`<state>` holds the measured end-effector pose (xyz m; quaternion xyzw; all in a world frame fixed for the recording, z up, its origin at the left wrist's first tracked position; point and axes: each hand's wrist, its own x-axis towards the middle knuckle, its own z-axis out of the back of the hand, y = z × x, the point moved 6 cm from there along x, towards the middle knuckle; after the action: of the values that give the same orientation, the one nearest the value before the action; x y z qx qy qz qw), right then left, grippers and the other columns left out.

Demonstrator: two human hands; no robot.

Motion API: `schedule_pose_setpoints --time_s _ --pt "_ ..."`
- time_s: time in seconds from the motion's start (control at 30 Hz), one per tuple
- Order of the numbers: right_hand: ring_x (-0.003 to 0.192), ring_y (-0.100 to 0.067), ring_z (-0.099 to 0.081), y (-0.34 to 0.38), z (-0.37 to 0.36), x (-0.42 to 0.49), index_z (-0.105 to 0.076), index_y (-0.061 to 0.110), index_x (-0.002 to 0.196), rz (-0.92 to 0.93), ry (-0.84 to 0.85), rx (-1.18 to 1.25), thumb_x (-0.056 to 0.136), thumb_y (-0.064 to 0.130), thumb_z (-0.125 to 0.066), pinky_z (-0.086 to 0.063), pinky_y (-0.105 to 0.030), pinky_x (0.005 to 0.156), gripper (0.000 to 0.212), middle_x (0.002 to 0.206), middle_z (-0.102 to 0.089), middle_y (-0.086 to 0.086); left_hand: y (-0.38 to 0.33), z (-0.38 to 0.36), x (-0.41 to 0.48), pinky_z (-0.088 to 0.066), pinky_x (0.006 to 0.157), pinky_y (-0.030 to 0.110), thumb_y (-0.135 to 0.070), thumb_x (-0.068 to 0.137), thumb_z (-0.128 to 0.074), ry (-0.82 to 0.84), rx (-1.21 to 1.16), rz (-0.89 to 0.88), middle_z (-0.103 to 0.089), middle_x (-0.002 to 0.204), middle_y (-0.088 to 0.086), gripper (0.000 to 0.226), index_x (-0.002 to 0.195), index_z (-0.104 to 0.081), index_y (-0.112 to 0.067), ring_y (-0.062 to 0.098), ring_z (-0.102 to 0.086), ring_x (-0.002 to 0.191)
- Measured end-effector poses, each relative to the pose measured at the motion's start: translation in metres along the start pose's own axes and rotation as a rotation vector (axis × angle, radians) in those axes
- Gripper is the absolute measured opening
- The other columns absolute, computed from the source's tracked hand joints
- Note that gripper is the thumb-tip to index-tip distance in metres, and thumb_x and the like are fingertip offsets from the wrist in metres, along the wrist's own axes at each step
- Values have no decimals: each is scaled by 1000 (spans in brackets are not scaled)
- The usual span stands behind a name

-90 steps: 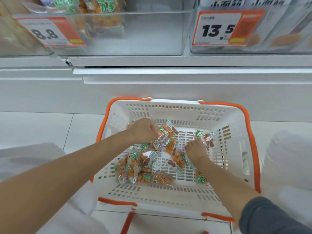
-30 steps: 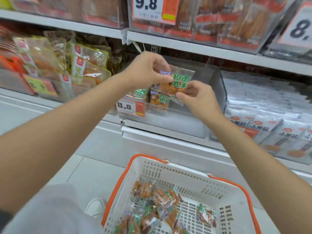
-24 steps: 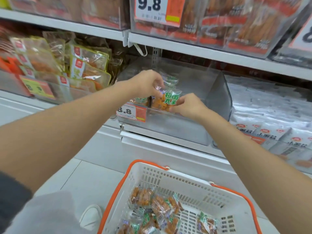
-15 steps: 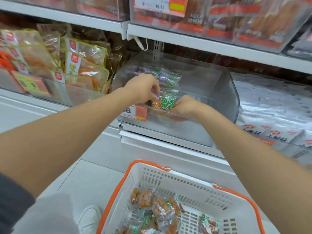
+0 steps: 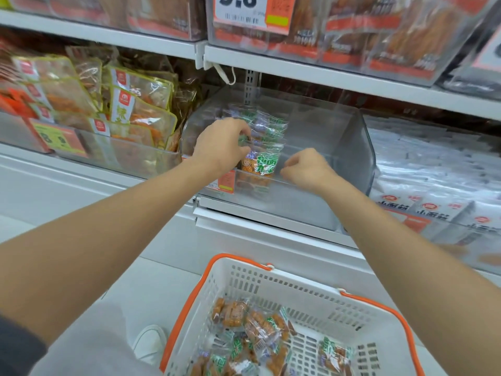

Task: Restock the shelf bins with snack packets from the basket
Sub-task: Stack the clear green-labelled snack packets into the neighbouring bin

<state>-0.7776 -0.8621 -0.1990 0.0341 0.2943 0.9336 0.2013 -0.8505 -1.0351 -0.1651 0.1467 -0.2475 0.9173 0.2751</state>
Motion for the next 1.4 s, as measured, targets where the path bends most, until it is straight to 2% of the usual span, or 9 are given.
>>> schedule_pose_setpoints --time_s 0.1,0.2,0.33,0.63,0.77,0.87,0.97,1.2,1.4 --pt "82 -17 -58 11 28 -43 -69 14 105 273 -348 52 84 9 -57 -49 -30 79 24 86 -64 4 -24 8 -29 -50 77 38 -22 87 -63 -74 -100 45 -64 92 -4 9 96 -61 -22 20 -60 90" --pt "68 -11 -53 3 26 -89 -69 17 96 425 -438 136 81 8 -60 -45 -28 69 20 75 -59 10 -50 -3 -69 -49 65 38 -22 78 -63 -26 -267 121 -58 68 -5 11 74 -53 -23 23 -59 73" --pt "65 -12 -54 -45 -16 -128 -69 19 97 332 -306 61 82 11 -59 -45 -28 67 19 80 -64 8 -61 -44 -133 -47 64 34 -18 72 -63 141 -386 296 -54 60 -5 14 66 -51 -21 25 -58 68" --pt "98 -29 -66 -218 -194 -170 -73 -1 96 -264 532 -6 87 14 -64 -51 -35 81 20 102 -71 -18 -40 -161 -245 -55 71 36 -20 83 -62 853 -54 342 -67 83 7 23 64 -50 -18 19 -63 75" --pt "91 -21 -63 -250 -242 -173 -69 4 103 -399 585 102 84 19 -72 -46 -32 72 25 109 -66 -16 -41 -173 -244 -50 67 30 -25 87 -61 888 9 310 -59 77 -3 26 65 -45 -24 18 -60 76" --pt "132 -27 -43 -249 -284 -170 -30 20 151 -252 646 17 79 21 -75 -44 -36 97 84 155 -31 -11 -37 -177 -243 -55 71 33 -27 85 -62 885 28 339 -66 82 2 22 67 -53 -20 19 -65 78" --pt "135 -35 -38 -245 -321 -174 -20 35 151 -205 621 27 67 37 -82 -41 -46 106 104 151 -34 -12 -30 -180 -247 -56 71 35 -26 85 -61 906 42 368 -68 82 5 19 68 -56 -18 20 -66 79" --pt "96 -29 -63 -243 -335 -184 -22 26 148 -316 527 -92 79 31 -77 -54 -36 77 88 91 -63 -4 -26 -176 -250 -58 78 39 -27 81 -64 936 22 403 -67 81 4 20 68 -55 -15 21 -67 82" --pt "92 -22 -62 -240 -338 -192 -33 26 146 -401 516 43 82 19 -76 -49 -29 71 78 111 -61 -5 -23 -169 -250 -51 62 32 -18 80 -62 937 25 435 -55 64 4 24 62 -48 -14 20 -56 64"
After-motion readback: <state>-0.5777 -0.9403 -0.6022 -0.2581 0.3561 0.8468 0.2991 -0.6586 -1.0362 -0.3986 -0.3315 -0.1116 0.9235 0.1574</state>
